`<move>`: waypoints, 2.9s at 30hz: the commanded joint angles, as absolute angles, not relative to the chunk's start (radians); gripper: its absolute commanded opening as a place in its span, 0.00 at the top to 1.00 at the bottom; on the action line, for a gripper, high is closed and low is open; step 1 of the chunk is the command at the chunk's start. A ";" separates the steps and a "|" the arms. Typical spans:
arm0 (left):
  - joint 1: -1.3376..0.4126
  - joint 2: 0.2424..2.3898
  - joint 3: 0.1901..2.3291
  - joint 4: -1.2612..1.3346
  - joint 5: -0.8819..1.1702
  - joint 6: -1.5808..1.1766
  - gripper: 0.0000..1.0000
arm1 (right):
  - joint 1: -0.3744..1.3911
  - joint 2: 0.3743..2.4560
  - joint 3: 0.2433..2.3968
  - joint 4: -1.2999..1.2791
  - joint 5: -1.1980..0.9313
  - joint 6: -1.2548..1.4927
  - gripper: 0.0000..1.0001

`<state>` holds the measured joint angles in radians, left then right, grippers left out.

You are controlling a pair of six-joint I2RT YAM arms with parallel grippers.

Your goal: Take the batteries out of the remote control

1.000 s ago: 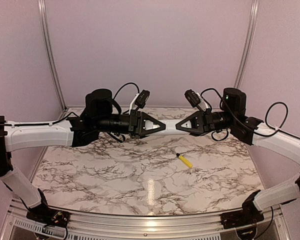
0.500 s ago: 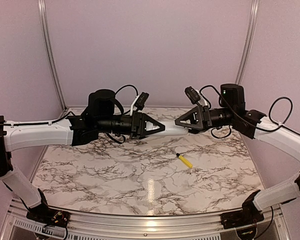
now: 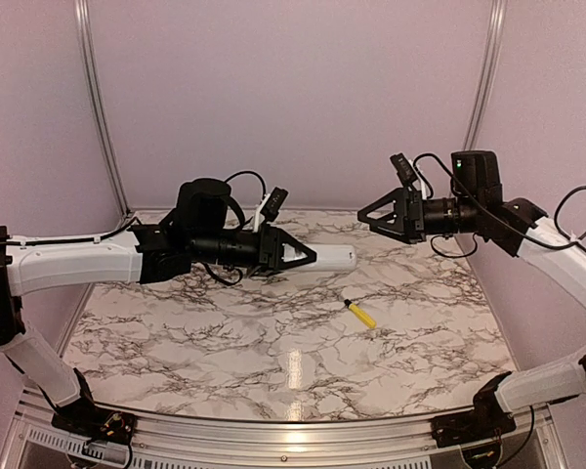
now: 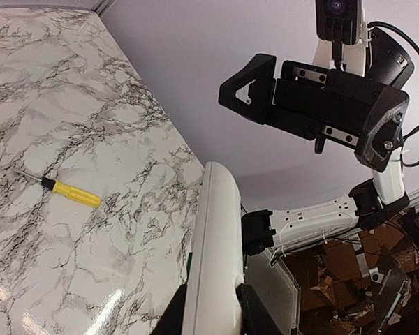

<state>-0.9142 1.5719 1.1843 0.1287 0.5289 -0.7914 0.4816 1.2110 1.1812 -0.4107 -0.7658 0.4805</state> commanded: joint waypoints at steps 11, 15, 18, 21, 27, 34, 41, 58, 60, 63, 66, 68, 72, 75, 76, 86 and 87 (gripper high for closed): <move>-0.903 1.600 1.220 0.069 0.510 -0.796 1.00 | 0.459 1.189 1.377 -0.689 -0.516 0.528 0.06; -0.903 1.644 1.263 0.005 0.506 -0.802 1.00 | 0.473 1.174 1.357 -0.690 -0.482 0.589 0.07; -0.903 1.665 1.286 0.005 0.526 -0.822 1.00 | 0.496 1.174 1.330 -0.687 -0.463 0.621 0.08; -0.901 1.694 1.316 0.002 0.531 -0.857 1.00 | 0.522 1.167 1.305 -0.661 -0.454 0.644 0.08; -0.896 1.747 1.395 -0.097 0.533 -0.887 1.00 | 0.554 1.175 1.304 -0.636 -0.436 0.677 0.06; -0.886 1.751 1.406 -0.031 0.561 -0.984 1.00 | 0.562 1.202 1.344 -0.671 -0.429 0.682 0.07; -0.884 1.756 1.412 -0.039 0.570 -0.973 1.00 | 0.586 1.210 1.338 -0.636 -0.473 0.694 0.08; -0.884 1.706 1.315 0.064 0.542 -0.965 1.00 | 0.612 1.208 1.316 -0.586 -0.507 0.715 0.08; -0.884 1.704 1.311 0.073 0.535 -0.966 1.00 | 0.614 1.210 1.310 -0.579 -0.511 0.722 0.08; -0.885 1.703 1.307 0.087 0.529 -0.970 1.00 | 0.617 1.215 1.306 -0.578 -0.512 0.726 0.09; -0.884 1.706 1.308 0.096 0.527 -0.972 1.00 | 0.627 1.220 1.307 -0.584 -0.505 0.728 0.09; -0.884 1.711 1.313 0.102 0.528 -0.975 1.00 | 0.629 1.222 1.308 -0.587 -0.502 0.731 0.09; -0.885 1.714 1.316 0.115 0.530 -0.983 1.00 | 0.629 1.228 1.311 -0.598 -0.495 0.732 0.09; -0.884 1.717 1.318 0.119 0.532 -0.983 1.00 | 0.631 1.232 1.310 -0.600 -0.495 0.733 0.09; -0.884 1.717 1.319 0.121 0.534 -0.984 1.00 | 0.633 1.234 1.309 -0.600 -0.492 0.733 0.10; -0.884 1.711 1.317 0.122 0.545 -0.983 1.00 | 0.643 1.259 1.302 -0.605 -0.479 0.726 0.12; -0.884 1.709 1.316 0.122 0.544 -0.983 1.00 | 0.644 1.262 1.301 -0.608 -0.479 0.724 0.12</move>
<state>-0.8890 1.7390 1.3148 0.0792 0.5396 -0.9848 0.6312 1.2457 1.2980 -0.5991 -0.5007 0.7288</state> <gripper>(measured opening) 0.212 0.886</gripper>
